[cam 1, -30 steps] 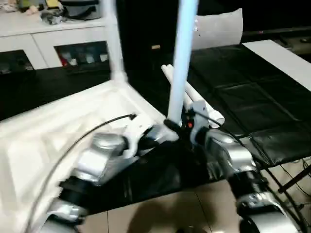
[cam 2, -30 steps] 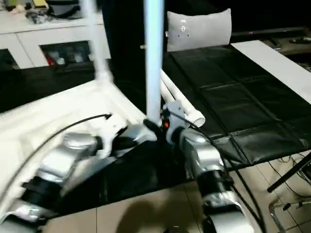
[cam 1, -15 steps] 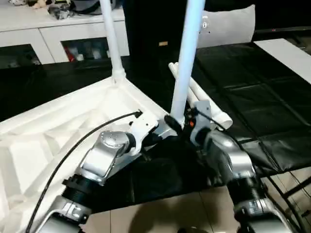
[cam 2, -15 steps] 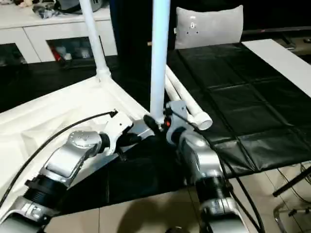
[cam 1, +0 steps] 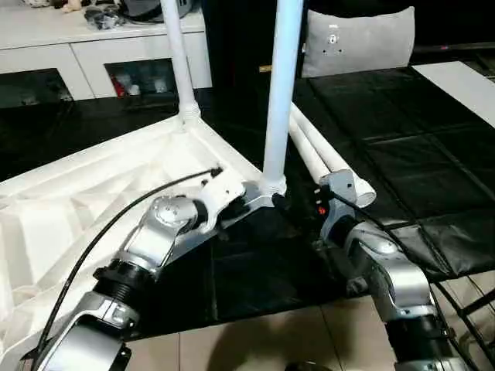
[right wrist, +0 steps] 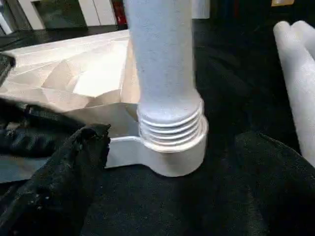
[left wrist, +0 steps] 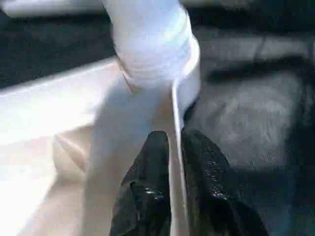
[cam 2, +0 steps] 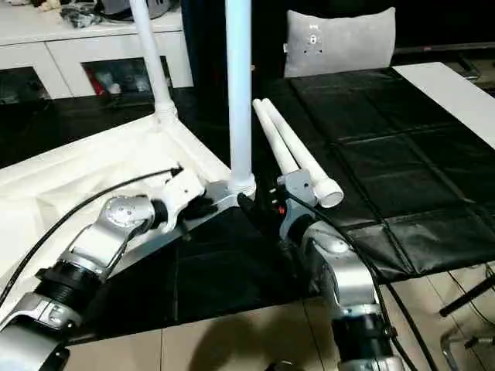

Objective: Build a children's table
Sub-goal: Rotate table base

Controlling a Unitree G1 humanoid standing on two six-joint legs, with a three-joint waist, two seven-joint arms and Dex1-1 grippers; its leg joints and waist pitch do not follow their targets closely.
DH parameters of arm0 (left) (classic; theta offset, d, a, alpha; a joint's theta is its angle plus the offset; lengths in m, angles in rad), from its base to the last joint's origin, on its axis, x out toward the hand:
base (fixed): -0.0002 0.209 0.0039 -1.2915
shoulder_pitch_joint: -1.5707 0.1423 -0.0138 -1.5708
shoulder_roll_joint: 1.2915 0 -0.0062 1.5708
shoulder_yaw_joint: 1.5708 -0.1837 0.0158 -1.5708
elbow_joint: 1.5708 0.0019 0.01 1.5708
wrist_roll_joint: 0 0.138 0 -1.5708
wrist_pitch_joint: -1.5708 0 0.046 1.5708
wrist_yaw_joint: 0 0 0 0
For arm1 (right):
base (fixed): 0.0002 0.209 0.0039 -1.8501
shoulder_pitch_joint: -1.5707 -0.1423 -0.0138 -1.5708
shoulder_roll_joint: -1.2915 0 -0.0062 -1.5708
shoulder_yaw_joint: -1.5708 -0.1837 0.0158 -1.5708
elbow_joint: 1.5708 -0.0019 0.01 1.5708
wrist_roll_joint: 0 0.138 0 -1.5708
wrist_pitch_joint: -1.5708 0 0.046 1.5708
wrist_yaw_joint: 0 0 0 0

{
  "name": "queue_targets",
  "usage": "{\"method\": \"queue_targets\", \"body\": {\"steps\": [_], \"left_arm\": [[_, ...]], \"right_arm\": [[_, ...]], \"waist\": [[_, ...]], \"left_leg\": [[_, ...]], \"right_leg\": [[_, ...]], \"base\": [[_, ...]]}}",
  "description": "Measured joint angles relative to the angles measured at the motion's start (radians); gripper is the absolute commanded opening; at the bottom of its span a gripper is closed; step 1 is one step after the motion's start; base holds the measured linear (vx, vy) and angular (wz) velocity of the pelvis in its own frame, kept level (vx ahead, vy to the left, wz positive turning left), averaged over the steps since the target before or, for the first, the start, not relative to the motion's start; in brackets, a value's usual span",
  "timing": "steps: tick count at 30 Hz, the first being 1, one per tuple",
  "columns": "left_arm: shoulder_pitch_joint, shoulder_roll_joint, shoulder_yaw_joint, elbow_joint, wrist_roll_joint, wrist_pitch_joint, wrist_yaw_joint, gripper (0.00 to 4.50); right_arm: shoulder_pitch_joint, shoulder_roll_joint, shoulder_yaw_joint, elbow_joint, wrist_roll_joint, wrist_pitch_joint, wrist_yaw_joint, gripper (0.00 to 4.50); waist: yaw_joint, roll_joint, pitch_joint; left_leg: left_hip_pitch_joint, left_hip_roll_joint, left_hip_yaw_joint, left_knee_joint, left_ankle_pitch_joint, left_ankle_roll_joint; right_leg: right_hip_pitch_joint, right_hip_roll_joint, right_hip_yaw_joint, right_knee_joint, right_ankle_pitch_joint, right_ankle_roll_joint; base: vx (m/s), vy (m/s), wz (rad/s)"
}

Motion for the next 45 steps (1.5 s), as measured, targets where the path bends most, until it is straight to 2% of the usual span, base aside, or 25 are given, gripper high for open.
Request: {"method": "queue_targets", "body": {"steps": [2,6,10,13,14,17,19,21,24,27,30,34,37,40,45], "left_arm": [[0.008,-0.014,0.039,-0.022,-0.032,0.003,0.021,0.89],[0.075,-0.037,0.137,-0.175,-0.111,0.061,0.074,0.89],[0.147,-0.005,0.168,-0.282,-0.114,0.142,0.11,0.89],[0.167,0.041,0.225,-0.327,-0.079,0.218,0.168,0.89],[0.167,0.057,0.248,-0.335,-0.07,0.238,0.188,0.62],[0.168,0.12,0.303,-0.361,-0.033,0.294,0.248,0.5],[0.17,0.188,0.326,-0.355,0.01,0.328,0.293,0.41],[0.177,0.276,0.335,-0.339,0.064,0.35,0.322,0.09],[0.206,0.371,0.364,-0.316,0.126,0.387,0.348,0.02],[0.236,0.397,0.365,-0.299,0.155,0.414,0.354,0.02],[0.271,0.445,0.339,-0.29,0.17,0.461,0.328,0.02],[0.317,0.458,0.298,-0.306,0.142,0.529,0.231,0.02],[0.347,0.462,0.245,-0.323,0.132,0.566,0.167,0.02],[0.362,0.495,0.232,-0.35,0.125,0.588,0.12,0.02],[0.369,0.516,0.226,-0.402,0.067,0.611,0.02,0.02]], "right_arm": [[0.015,-0.001,0.01,-0.032,0.006,0.023,0.002,4.5],[0.06,-0.005,0.04,-0.1,0.021,0.058,0.019,4.5],[0.083,-0.02,0.078,-0.12,0.022,0.059,0.059,4.5],[0.086,-0.018,0.097,-0.119,0.021,0.059,0.068,4.5],[0.086,-0.017,0.099,-0.119,0.02,0.059,0.067,4.5],[0.072,-0.015,0.115,-0.107,0.011,0.064,0.061,4.5],[0.055,-0.015,0.132,-0.09,-0.001,0.068,0.057,4.5],[0.031,-0.015,0.151,-0.06,-0.022,0.067,0.056,4.5],[-0.001,-0.009,0.171,-0.007,-0.048,0.068,0.051,4.5],[-0.033,0.014,0.178,0.032,-0.057,0.068,0.043,4.5],[-0.096,0.046,0.196,0.117,-0.068,0.067,0.026,4.5],[-0.14,0.075,0.201,0.22,-0.076,0.056,0.02,4.5],[-0.185,0.1,0.198,0.316,-0.078,0.037,0.013,4.5],[-0.221,0.12,0.191,0.381,-0.088,0.017,0.007,4.5],[-0.285,0.14,0.16,0.499,-0.091,-0.02,-0.013,4.5]], "waist": [[0.0,0.001,0.001],[-0.002,0.005,0.001],[-0.002,0.004,0.002],[-0.003,0.004,0.002],[-0.002,0.003,0.002],[-0.002,0.002,0.002],[-0.004,0.002,0.003],[-0.007,0.002,0.003],[-0.001,0.002,0.003],[0.009,0.001,0.003],[0.004,0.0,0.003],[0.01,0.0,0.003],[0.008,0.0,0.003],[0.003,0.001,0.003],[-0.003,0.001,0.003]], "left_leg": [[0.0,0.0,0.0,0.0,0.0,0.0],[0.001,0.0,0.001,-0.001,0.0,0.0],[0.001,0.0,0.0,0.0,0.0,0.0],[0.001,0.0,0.0,0.0,0.0,-0.001],[0.001,0.0,0.0,0.0,0.0,-0.001],[0.001,0.0,0.0,0.0,0.0,-0.001],[0.001,0.0,0.0,0.0,0.0,-0.001],[0.001,0.001,-0.001,0.0,0.0,-0.001],[0.001,0.0,-0.001,0.0,0.0,-0.001],[0.001,0.0,-0.001,0.0,0.0,-0.001],[0.002,0.0,-0.001,0.0,-0.001,-0.004],[0.002,0.0,-0.001,0.0,-0.002,-0.007],[0.002,0.0,-0.001,0.0,-0.002,-0.007],[0.003,0.0,-0.001,0.0,-0.002,-0.008],[0.005,0.0,-0.001,0.001,-0.001,-0.009]], "right_leg": [[0.0,0.0,0.0,0.0,0.0,0.001],[0.0,0.0,0.0,0.0,-0.001,0.002],[0.0,0.0,0.0,0.0,-0.001,0.002],[0.0,0.001,0.0,0.0,-0.001,0.002],[0.0,0.0,0.0,0.0,-0.001,0.002],[0.0,0.001,0.0,0.0,-0.001,0.002],[0.0,0.001,0.0,0.0,-0.001,0.002],[0.0,0.002,0.0,0.0,-0.001,0.002],[0.0,0.001,0.0,0.0,-0.001,0.003],[0.001,0.0,0.001,0.0,-0.001,0.002],[0.001,0.0,0.001,0.001,0.0,0.001],[0.001,0.0,0.001,0.001,0.002,-0.003],[0.0,0.0,0.001,0.002,0.004,-0.007],[0.001,0.0,0.001,0.002,0.005,-0.008],[0.002,0.0,0.002,0.002,0.006,-0.009]], "base": [[0.0,0.0,0.0],[0.0,0.0,0.0],[0.0,0.0,0.0],[0.0,0.0,0.0],[0.0,0.0,0.0],[0.0,0.0,0.0],[0.0,0.0,0.0],[0.0,0.0,0.0],[0.0,0.0,0.0],[0.0,0.0,0.0],[0.0,0.0,0.0],[0.0,0.0,0.0],[0.0,0.0,0.0],[0.0,0.0,0.0],[0.0,0.0,0.0]]}}
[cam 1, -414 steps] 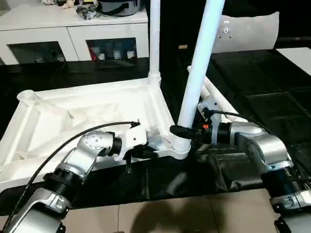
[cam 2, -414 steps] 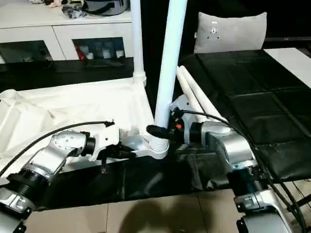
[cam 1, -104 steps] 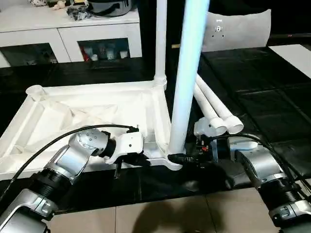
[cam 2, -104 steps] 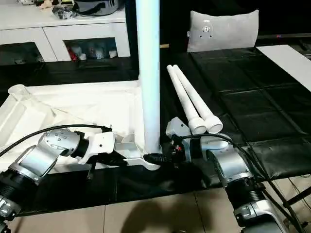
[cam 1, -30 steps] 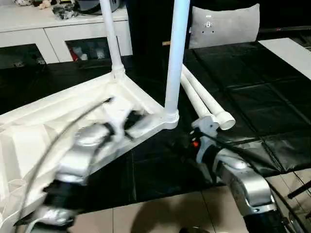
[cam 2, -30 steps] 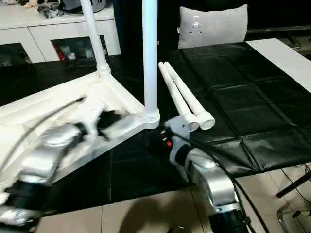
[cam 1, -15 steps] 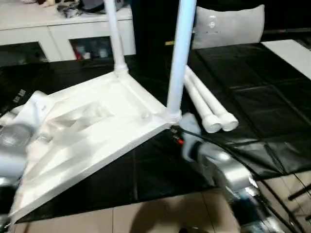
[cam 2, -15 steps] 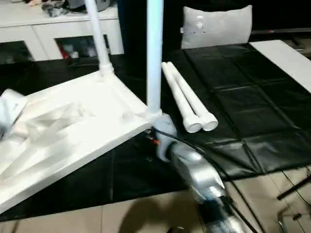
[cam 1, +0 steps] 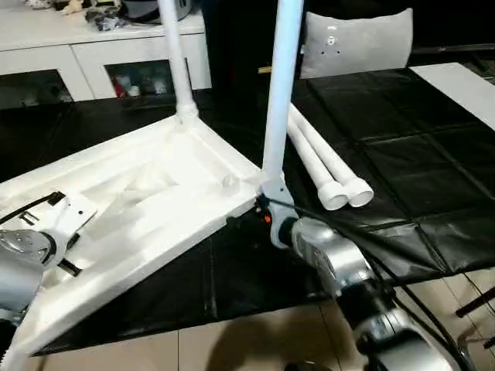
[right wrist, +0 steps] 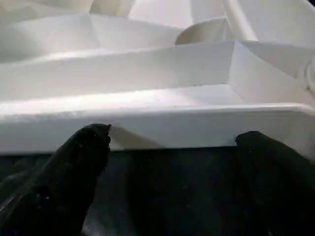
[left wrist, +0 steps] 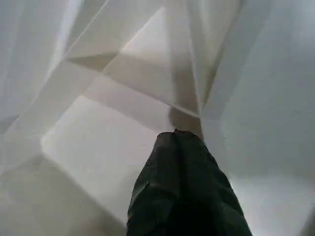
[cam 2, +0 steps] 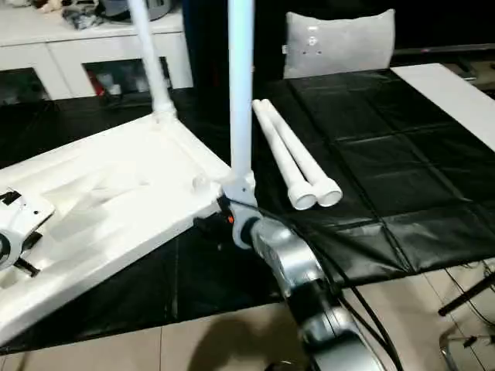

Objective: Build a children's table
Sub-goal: Rotate table base

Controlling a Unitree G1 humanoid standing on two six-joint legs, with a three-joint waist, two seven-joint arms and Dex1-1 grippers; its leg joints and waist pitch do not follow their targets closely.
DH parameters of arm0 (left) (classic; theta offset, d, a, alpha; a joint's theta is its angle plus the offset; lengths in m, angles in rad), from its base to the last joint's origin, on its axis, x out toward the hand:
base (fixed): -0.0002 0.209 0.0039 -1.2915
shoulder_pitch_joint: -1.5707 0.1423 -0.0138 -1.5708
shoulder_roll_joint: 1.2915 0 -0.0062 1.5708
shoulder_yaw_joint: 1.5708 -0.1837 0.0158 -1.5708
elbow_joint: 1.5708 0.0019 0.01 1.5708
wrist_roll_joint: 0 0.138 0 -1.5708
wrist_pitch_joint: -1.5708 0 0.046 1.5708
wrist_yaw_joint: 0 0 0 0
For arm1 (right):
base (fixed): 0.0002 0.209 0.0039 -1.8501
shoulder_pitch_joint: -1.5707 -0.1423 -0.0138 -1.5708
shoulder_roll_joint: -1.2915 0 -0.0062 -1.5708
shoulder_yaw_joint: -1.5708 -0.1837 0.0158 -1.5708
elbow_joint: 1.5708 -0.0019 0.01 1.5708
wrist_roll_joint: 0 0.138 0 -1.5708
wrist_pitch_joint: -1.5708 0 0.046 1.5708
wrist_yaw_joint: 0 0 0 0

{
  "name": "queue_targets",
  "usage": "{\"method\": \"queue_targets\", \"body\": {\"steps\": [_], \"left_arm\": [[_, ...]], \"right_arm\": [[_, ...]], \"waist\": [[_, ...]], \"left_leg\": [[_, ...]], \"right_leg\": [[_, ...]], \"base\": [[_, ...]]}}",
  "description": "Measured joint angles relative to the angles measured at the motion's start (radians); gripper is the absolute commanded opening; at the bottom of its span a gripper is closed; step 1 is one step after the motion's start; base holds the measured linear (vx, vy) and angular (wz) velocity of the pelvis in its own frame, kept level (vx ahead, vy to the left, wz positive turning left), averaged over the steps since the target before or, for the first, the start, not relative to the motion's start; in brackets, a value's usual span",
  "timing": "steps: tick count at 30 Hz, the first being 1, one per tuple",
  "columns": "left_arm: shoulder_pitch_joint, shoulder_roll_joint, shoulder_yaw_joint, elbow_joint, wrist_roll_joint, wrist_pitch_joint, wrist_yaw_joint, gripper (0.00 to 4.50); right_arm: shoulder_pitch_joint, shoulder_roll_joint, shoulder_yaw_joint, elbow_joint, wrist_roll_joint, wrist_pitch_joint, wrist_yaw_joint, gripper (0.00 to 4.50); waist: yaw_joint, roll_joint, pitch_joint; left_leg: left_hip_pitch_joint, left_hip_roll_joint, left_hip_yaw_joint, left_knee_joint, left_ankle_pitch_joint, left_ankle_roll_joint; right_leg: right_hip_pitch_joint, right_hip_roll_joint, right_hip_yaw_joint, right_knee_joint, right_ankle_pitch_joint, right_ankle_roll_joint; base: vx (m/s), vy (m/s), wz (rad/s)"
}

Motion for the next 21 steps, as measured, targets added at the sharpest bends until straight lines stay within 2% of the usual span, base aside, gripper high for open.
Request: {"method": "queue_targets", "body": {"steps": [4,9,18,21], "left_arm": [[0.019,0.037,-0.009,-0.051,-0.071,-0.027,-0.13,0.02],[0.03,0.034,-0.027,-0.102,-0.141,-0.042,-0.229,0.02],[-0.072,-0.113,-0.051,-0.026,-0.166,-0.048,-0.21,0.02],[-0.129,-0.196,-0.05,0.054,-0.168,-0.079,-0.149,0.02]], "right_arm": [[-0.03,0.029,0.001,0.079,-0.005,-0.031,0.01,4.5],[-0.062,0.043,0.0,0.118,-0.007,-0.065,0.022,4.5],[-0.094,0.038,-0.034,0.17,-0.021,-0.122,0.021,4.5],[-0.096,0.018,-0.051,0.175,-0.025,-0.141,-0.005,4.5]], "waist": [[-0.005,0.0,0.0],[-0.017,0.0,0.0],[-0.017,-0.001,0.0],[-0.006,0.001,0.001]], "left_leg": [[0.0,0.0,0.0,0.0,0.0,0.0],[0.0,0.0,0.0,0.0,0.0,0.0],[0.002,0.0,0.001,0.0,0.002,-0.001],[0.002,-0.001,0.001,0.001,0.004,0.0]], "right_leg": [[0.0,0.0,0.0,0.0,0.0,0.0],[0.0,0.0,0.0,0.001,0.0,0.0],[0.0,0.0,0.0,0.004,0.0,0.0],[0.001,-0.001,0.0,0.004,0.001,-0.001]], "base": [[0.0,0.0,0.0],[0.0,0.0,0.0],[0.0,0.0,0.0],[0.0,0.0,0.0]]}}
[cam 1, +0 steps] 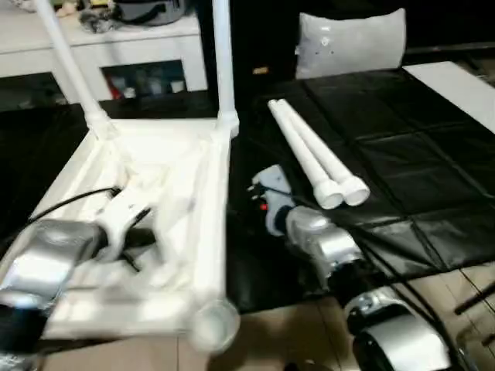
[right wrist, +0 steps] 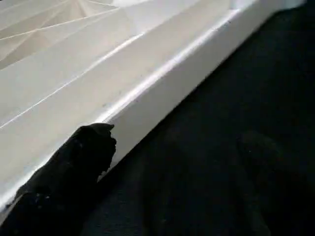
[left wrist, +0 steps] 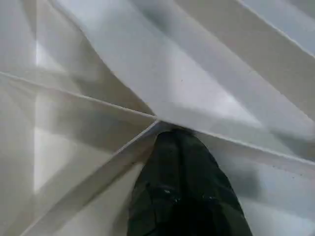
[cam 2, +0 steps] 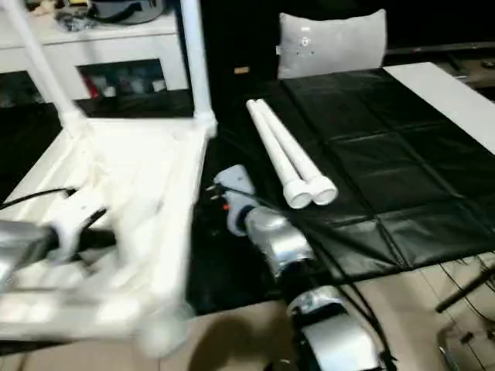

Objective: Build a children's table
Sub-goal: Rotate table base

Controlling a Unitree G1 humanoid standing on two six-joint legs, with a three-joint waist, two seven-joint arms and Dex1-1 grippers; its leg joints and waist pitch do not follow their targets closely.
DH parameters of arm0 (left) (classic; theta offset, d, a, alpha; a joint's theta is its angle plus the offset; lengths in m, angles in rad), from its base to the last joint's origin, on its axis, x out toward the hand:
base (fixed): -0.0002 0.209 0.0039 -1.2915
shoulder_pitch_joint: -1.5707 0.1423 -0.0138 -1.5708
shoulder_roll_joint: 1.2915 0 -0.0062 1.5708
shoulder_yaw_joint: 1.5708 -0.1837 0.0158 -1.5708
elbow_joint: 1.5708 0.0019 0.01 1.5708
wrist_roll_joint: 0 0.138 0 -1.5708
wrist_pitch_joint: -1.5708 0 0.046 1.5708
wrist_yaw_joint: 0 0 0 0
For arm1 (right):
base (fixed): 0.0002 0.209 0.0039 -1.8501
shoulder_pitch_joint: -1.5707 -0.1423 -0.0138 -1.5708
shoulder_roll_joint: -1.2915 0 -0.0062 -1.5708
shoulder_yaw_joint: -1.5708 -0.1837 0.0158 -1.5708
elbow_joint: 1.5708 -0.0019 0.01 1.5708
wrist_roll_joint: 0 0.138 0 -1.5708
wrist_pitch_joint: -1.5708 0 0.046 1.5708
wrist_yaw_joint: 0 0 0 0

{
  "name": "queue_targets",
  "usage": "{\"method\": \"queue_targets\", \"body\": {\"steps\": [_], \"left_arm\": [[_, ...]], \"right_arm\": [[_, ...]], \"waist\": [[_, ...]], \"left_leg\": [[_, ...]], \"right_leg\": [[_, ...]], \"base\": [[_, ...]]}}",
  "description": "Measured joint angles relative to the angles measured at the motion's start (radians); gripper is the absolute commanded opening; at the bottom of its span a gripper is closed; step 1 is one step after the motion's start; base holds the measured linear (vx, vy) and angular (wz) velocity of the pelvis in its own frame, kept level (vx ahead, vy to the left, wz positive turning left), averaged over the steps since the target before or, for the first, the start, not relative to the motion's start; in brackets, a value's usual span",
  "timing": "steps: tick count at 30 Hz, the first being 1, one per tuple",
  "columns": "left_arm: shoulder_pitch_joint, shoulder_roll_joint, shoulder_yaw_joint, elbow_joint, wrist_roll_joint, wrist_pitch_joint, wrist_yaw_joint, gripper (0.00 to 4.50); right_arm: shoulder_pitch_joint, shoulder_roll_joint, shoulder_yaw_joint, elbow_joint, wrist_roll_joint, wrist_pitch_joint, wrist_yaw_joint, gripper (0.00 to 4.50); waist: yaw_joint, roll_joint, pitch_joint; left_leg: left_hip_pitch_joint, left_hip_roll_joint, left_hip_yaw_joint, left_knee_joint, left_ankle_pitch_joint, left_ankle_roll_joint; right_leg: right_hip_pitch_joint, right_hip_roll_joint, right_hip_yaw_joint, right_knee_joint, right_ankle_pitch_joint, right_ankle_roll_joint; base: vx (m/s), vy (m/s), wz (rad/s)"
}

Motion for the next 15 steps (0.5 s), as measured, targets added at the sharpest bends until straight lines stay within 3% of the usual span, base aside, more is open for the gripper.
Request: {"method": "queue_targets", "body": {"steps": [7,12,15], "left_arm": [[-0.169,-0.186,-0.022,0.276,0.059,-0.198,0.237,0.02],[-0.226,-0.232,-0.01,0.405,0.075,-0.286,0.355,0.02],[-0.276,-0.285,0.021,0.545,0.074,-0.4,0.444,0.02]], "right_arm": [[-0.009,-0.002,-0.012,-0.04,-0.008,-0.034,-0.015,4.5],[0.006,-0.06,-0.043,-0.123,0.0,-0.037,-0.022,4.5],[0.05,-0.092,-0.076,-0.184,0.003,-0.039,-0.051,4.5]], "waist": [[0.012,-0.001,0.002],[0.005,-0.005,0.003],[0.008,-0.003,0.004]], "left_leg": [[-0.001,0.0,-0.001,0.001,0.004,0.0],[-0.004,0.001,-0.001,0.001,0.005,0.001],[-0.006,0.001,-0.001,0.0,0.006,0.004]], "right_leg": [[0.001,0.0,-0.002,-0.001,-0.001,0.004],[0.0,0.001,-0.002,-0.003,0.0,0.004],[-0.002,0.001,-0.003,-0.005,0.001,0.005]], "base": [[0.0,0.0,0.0],[0.0,0.0,0.0],[0.0,0.0,0.0]]}}
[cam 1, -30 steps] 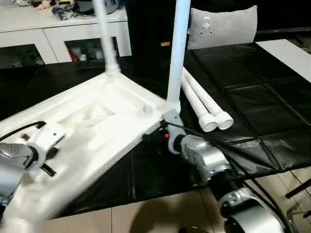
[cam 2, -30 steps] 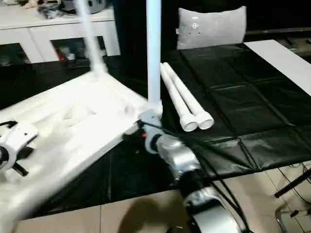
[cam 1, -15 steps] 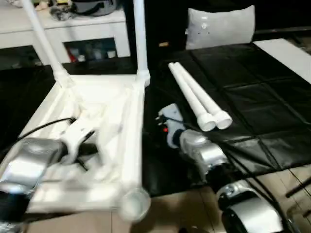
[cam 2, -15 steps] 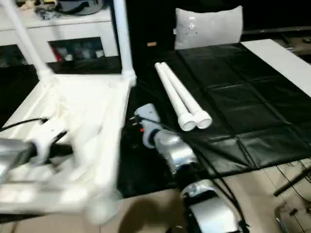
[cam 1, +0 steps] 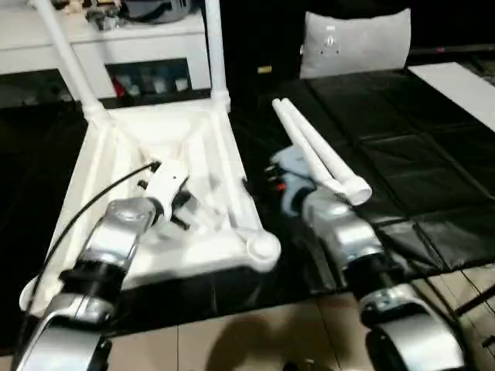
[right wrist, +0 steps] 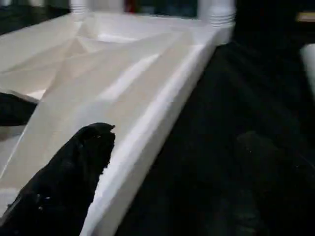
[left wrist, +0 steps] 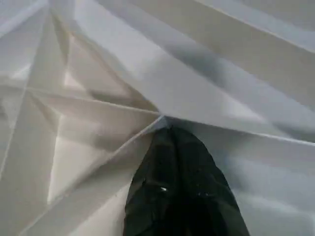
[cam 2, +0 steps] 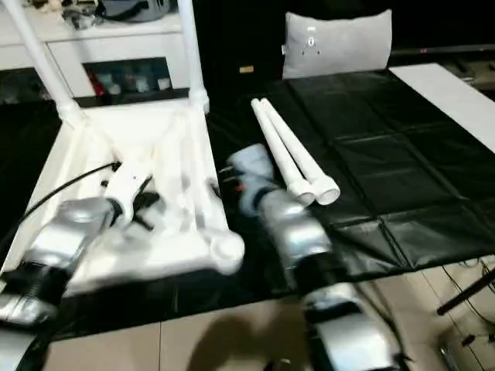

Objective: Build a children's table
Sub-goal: Rotate table base

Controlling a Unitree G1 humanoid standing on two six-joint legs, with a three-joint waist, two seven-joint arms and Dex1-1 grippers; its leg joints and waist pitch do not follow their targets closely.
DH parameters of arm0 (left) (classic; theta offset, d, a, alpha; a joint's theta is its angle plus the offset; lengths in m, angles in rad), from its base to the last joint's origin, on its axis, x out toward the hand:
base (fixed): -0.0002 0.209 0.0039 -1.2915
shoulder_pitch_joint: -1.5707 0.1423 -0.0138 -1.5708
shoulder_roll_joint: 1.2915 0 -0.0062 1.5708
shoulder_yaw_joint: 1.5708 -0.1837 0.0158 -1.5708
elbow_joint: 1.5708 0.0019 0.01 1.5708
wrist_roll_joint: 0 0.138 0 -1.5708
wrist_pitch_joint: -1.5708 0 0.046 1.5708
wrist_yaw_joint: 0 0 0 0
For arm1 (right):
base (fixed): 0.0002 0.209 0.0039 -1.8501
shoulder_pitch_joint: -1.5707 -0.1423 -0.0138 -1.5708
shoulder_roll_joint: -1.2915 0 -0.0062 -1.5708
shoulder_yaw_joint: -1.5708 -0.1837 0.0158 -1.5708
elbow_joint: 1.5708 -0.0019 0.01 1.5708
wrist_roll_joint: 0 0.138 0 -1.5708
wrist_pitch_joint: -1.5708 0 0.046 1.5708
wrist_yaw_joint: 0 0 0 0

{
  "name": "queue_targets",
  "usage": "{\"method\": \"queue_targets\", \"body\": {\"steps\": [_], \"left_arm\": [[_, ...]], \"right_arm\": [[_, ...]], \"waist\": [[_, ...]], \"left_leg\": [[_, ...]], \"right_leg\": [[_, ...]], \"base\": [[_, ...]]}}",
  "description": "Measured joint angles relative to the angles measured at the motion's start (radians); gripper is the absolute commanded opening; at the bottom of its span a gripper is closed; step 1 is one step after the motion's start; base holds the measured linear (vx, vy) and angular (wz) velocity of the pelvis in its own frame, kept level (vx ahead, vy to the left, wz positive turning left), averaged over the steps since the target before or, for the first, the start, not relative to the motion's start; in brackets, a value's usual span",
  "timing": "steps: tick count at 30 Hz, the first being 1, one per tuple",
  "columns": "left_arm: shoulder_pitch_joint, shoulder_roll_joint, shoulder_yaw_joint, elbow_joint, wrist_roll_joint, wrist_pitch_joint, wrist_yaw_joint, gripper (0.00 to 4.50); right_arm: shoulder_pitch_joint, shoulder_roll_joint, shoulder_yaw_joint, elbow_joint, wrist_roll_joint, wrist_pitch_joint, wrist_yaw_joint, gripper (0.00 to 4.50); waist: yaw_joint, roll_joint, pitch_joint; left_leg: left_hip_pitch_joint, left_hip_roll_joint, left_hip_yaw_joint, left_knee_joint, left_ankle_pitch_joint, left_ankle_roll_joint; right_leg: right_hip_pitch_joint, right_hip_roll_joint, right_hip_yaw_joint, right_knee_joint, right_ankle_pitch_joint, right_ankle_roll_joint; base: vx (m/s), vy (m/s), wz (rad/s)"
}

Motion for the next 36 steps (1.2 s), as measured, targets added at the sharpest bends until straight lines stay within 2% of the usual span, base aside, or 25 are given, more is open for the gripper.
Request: {"method": "queue_targets", "body": {"steps": [4,6,12,14,17,19,22,25,28,29,31,36], "left_arm": [[-0.016,-0.02,0.028,0.072,-0.01,-0.095,0.064,0.02],[-0.01,-0.019,0.042,0.057,-0.031,-0.115,0.046,0.02],[0.027,-0.009,0.051,-0.095,-0.073,-0.182,-0.053,0.02],[0.055,0.005,0.044,-0.176,-0.103,-0.178,-0.115,0.33],[0.131,0.053,-0.007,-0.349,-0.148,-0.124,-0.236,0.44],[0.156,0.068,-0.025,-0.41,-0.163,-0.1,-0.282,0.82],[0.175,0.083,-0.048,-0.498,-0.174,-0.061,-0.328,0.93],[0.183,0.096,-0.062,-0.55,-0.186,-0.035,-0.359,1.26],[0.207,0.119,-0.092,-0.607,-0.208,0.01,-0.407,1.37],[0.214,0.123,-0.102,-0.622,-0.213,0.025,-0.417,1.62],[0.22,0.123,-0.117,-0.645,-0.223,0.055,-0.433,1.73],[0.22,0.124,-0.123,-0.674,-0.224,0.082,-0.439,2.18]], "right_arm": [[0.028,-0.025,-0.032,-0.071,-0.023,0.0,-0.095,4.5],[0.035,-0.046,-0.058,-0.126,-0.024,0.041,-0.114,4.5],[0.034,-0.066,-0.063,-0.196,-0.033,0.214,-0.143,4.5],[0.032,-0.074,-0.064,-0.199,-0.028,0.25,-0.143,4.5],[0.002,-0.111,-0.07,-0.184,-0.023,0.277,-0.127,4.5],[-0.026,-0.13,-0.074,-0.172,-0.023,0.279,-0.113,4.5],[-0.078,-0.129,-0.094,-0.137,-0.02,0.299,-0.128,4.5],[-0.108,-0.13,-0.107,-0.081,-0.018,0.308,-0.151,4.5],[-0.153,-0.137,-0.129,0.009,-0.017,0.309,-0.171,4.5],[-0.173,-0.141,-0.132,0.039,-0.017,0.31,-0.172,4.5],[-0.21,-0.146,-0.138,0.087,-0.017,0.313,-0.171,4.5],[-0.264,-0.146,-0.14,0.201,0.004,0.31,-0.106,4.5]], "waist": [[-0.002,0.001,0.0],[0.0,0.001,0.001],[0.001,0.001,0.001],[0.001,0.001,0.001],[-0.001,0.0,0.001],[0.0,0.0,0.001],[-0.001,0.0,0.001],[0.0,0.0,0.001],[-0.001,0.0,0.001],[-0.001,0.0,0.002],[-0.001,-0.001,0.002],[-0.001,-0.001,0.002]], "left_leg": [[-0.002,0.0,0.0,0.0,0.001,0.002],[-0.003,0.0,0.0,0.0,0.001,0.002],[-0.002,0.0,0.001,0.0,0.001,0.002],[-0.002,0.0,0.001,-0.001,0.001,0.002],[-0.002,0.0,0.003,-0.001,0.001,0.002],[-0.002,0.0,0.004,-0.001,0.001,0.002],[-0.001,0.001,0.004,-0.001,0.002,0.001],[0.0,0.0,0.004,-0.001,0.002,0.0],[-0.001,0.0,0.004,-0.001,0.0,-0.002],[-0.001,0.0,0.005,-0.001,0.0,-0.002],[-0.001,0.0,0.005,-0.001,0.001,-0.002],[0.0,0.0,0.005,-0.001,0.001,-0.002]], "right_leg": [[-0.002,0.0,0.001,-0.001,0.001,0.001],[-0.003,0.0,0.0,-0.002,0.001,0.001],[-0.003,0.0,0.001,-0.001,0.001,0.001],[-0.003,0.0,0.001,-0.001,0.001,0.001],[-0.004,0.0,0.003,-0.001,0.002,0.001],[-0.005,0.0,0.003,0.0,0.002,0.001],[-0.005,0.0,0.003,0.001,0.002,0.0],[-0.004,0.0,0.003,0.001,0.002,0.0],[-0.005,0.0,0.004,0.001,0.002,0.0],[-0.005,0.0,0.004,0.002,0.002,0.0],[-0.006,0.0,0.004,0.002,0.003,-0.001],[-0.006,0.0,0.004,0.004,0.002,-0.001]], "base": [[0.0,0.0,0.0],[0.0,0.0,0.0],[0.0,0.0,0.0],[0.0,0.0,0.0],[0.0,0.0,0.0],[0.0,0.0,0.0],[0.0,0.0,0.0],[0.0,0.0,0.0],[0.0,0.0,0.0],[0.0,0.0,0.0],[0.0,0.0,0.0],[0.0,0.0,0.0]]}}
